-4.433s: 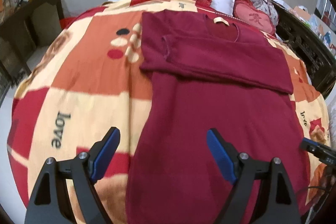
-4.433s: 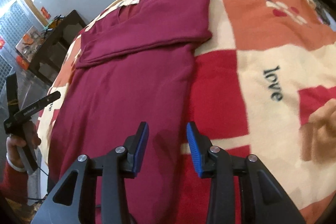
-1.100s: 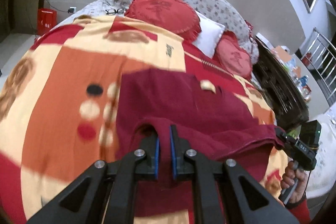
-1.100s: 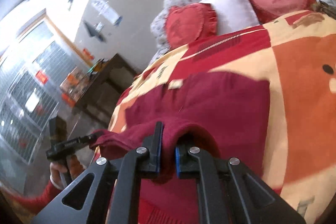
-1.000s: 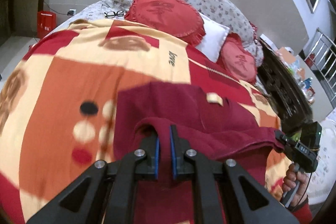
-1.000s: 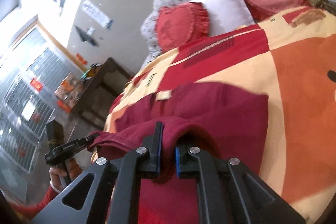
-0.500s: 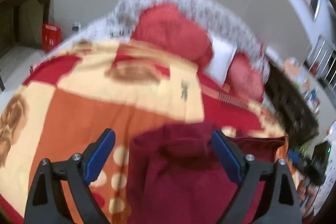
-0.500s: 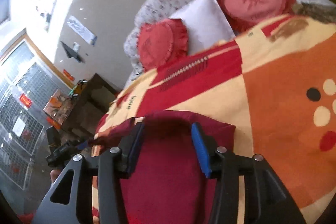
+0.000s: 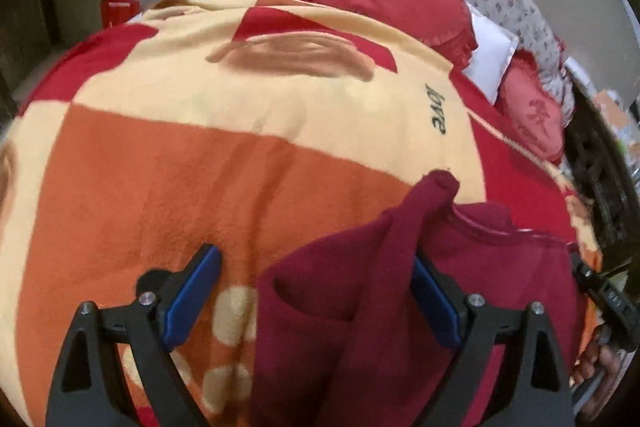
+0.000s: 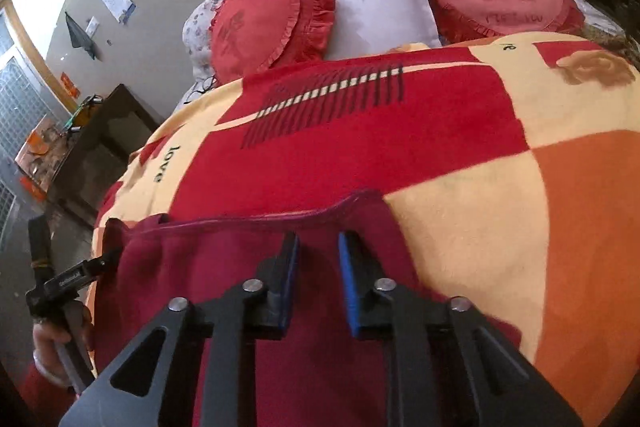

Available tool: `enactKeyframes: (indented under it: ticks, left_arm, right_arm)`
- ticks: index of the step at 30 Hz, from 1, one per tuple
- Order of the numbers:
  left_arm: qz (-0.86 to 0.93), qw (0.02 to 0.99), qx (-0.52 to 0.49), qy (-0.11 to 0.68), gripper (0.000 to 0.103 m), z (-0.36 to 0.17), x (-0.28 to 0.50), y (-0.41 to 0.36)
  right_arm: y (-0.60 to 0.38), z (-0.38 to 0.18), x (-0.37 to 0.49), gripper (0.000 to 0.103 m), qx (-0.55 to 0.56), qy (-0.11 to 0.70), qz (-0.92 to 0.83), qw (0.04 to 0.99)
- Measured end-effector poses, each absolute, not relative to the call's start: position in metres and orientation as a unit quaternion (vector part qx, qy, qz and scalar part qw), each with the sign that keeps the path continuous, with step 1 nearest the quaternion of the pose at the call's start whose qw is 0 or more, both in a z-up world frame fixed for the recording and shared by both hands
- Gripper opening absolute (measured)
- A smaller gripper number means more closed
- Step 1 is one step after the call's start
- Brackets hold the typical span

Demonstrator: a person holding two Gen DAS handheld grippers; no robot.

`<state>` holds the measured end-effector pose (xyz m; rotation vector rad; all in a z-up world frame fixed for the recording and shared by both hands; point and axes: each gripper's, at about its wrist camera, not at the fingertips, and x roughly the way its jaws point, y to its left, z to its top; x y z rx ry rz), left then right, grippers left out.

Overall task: Fold small clothes
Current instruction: 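Carry the held hem over the body toward the collar with both grippers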

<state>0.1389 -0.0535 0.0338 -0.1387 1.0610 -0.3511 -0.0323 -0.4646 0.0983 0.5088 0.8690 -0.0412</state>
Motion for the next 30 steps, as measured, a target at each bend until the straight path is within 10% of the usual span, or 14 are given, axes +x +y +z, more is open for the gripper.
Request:
enactKeyframes:
  ticks: [19, 21, 24, 30]
  left_arm:
    - [-0.32, 0.814, -0.033, 0.483, 0.093, 0.053, -0.038, -0.006]
    - [-0.328, 0.811, -0.011, 0.485, 0.087, 0.047, -0.044, -0.013]
    - [-0.333, 0.796, 0.037, 0.504, 0.039, 0.031, -0.045, -0.026]
    - [-0.367, 0.785, 0.038, 0.498, 0.015, 0.055, -0.044, -0.013]
  right_arm:
    - [-0.423, 0.098, -0.208, 0.056, 0.204, 0.441, 0.028, 0.873]
    - [-0.421, 0.092, -0.205, 0.056, 0.205, 0.445, 0.03, 0.871]
    - [-0.421, 0.083, -0.2, 0.04, 0.218, 0.452, 0.041, 0.864]
    - [-0.432, 0.111, -0.225, 0.033, 0.236, 0.405, 0.043, 0.883]
